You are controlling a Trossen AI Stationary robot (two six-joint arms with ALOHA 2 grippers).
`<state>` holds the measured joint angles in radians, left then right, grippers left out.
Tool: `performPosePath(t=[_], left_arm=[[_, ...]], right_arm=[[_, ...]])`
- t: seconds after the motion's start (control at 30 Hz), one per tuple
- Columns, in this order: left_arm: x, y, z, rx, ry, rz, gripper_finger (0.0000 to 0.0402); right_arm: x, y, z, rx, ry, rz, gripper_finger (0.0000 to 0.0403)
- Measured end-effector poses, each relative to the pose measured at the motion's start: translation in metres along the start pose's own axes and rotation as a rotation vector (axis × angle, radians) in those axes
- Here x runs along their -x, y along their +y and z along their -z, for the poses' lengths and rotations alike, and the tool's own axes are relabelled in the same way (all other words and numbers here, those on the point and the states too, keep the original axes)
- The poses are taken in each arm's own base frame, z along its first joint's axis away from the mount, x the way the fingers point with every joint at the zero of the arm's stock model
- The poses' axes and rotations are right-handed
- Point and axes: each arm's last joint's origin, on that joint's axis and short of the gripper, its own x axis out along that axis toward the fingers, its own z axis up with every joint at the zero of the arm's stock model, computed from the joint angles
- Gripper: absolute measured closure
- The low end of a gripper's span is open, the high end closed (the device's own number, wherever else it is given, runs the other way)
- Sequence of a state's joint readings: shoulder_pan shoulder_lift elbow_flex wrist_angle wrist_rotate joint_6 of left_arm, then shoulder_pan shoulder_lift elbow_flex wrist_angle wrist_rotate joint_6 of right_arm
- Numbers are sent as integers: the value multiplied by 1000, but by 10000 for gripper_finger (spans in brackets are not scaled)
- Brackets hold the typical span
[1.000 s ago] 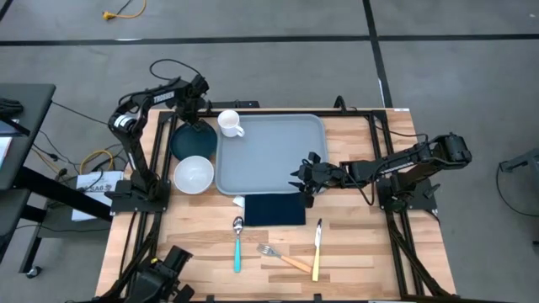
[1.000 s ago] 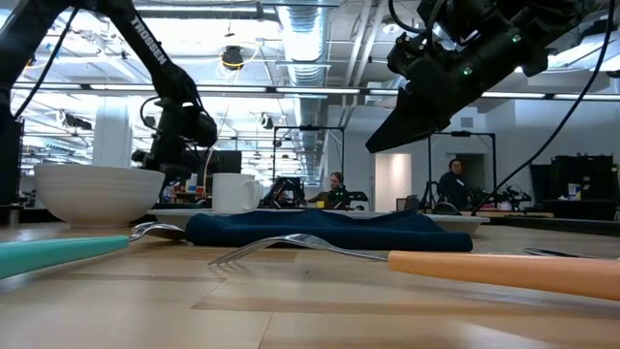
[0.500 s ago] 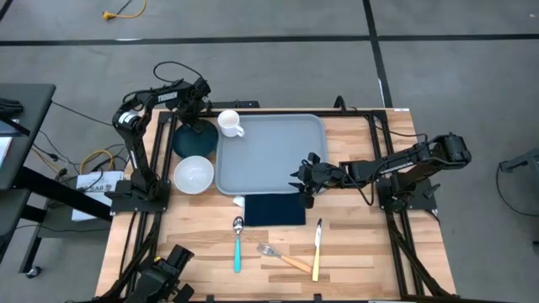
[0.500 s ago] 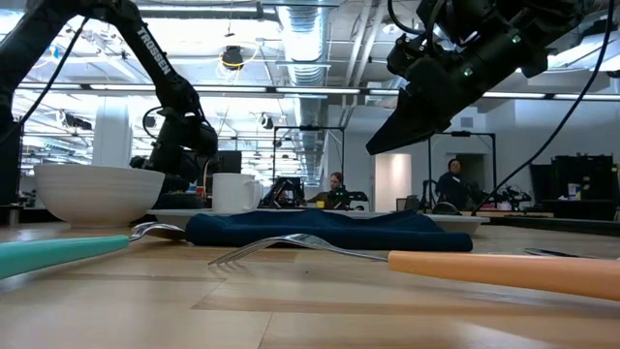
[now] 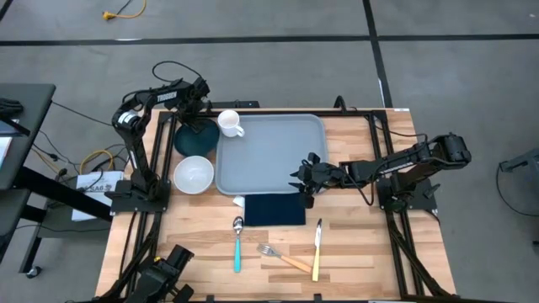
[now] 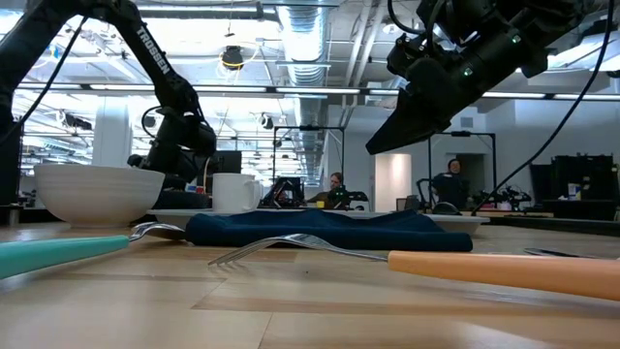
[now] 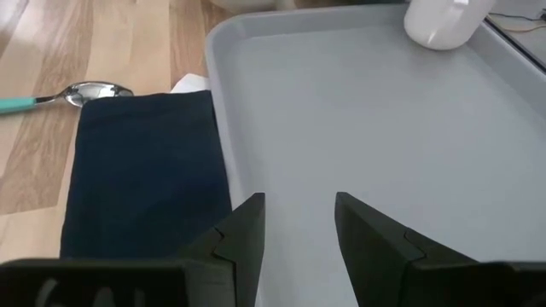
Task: Set up tray
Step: Put the black plate on the gray serving tray to the bottom of the white cup
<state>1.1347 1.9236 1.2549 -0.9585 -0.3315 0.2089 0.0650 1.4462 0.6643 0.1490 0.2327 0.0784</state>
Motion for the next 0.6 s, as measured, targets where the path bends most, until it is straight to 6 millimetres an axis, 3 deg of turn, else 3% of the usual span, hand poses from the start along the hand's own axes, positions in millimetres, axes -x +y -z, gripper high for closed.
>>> performPosePath(t=[0.6], left_arm=[[10,3,-5,-13,-21,9,399]], right_arm=[[0,0,0,-1,-1,0,269]])
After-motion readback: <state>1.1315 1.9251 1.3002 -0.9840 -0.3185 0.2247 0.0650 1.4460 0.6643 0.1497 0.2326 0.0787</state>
